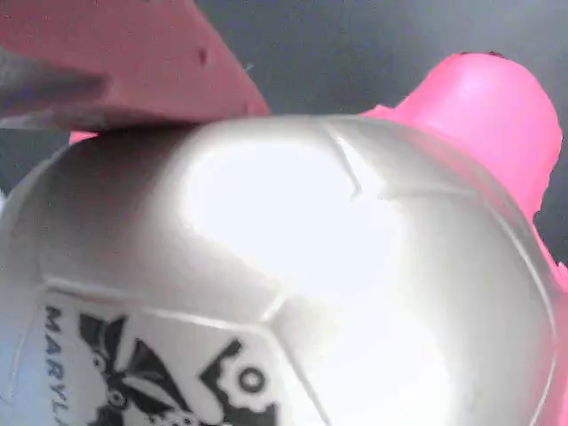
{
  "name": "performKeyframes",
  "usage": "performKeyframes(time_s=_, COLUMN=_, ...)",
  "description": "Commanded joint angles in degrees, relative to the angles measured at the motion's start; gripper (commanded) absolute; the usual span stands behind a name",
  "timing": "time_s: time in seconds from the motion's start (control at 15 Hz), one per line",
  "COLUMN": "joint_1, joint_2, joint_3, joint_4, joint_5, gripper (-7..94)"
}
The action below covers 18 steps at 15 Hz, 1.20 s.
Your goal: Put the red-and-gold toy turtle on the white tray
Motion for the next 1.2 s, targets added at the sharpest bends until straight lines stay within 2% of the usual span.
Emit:
performKeyframes(time_s=0.0, joint_1=0.0, joint_2=12.6, joint_3=0.4, joint_4=1.8, joint_5=-1.6, gripper=0)
performKeyframes(time_s=0.2, joint_1=6.5, joint_2=19.4, joint_3=8.4, joint_4=3.3, joint_5=-9.1, gripper=0)
performKeyframes(time_s=0.53, joint_1=28.7, joint_2=23.3, joint_3=12.0, joint_4=2.6, joint_5=-29.9, gripper=0)
performKeyframes(time_s=0.8, joint_1=36.2, joint_2=9.1, joint_3=3.6, joint_4=1.6, joint_5=-34.2, gripper=0)
performKeyframes(time_s=1.13, joint_1=38.0, joint_2=-4.1, joint_3=0.0, joint_4=-1.4, joint_5=-35.2, gripper=0)
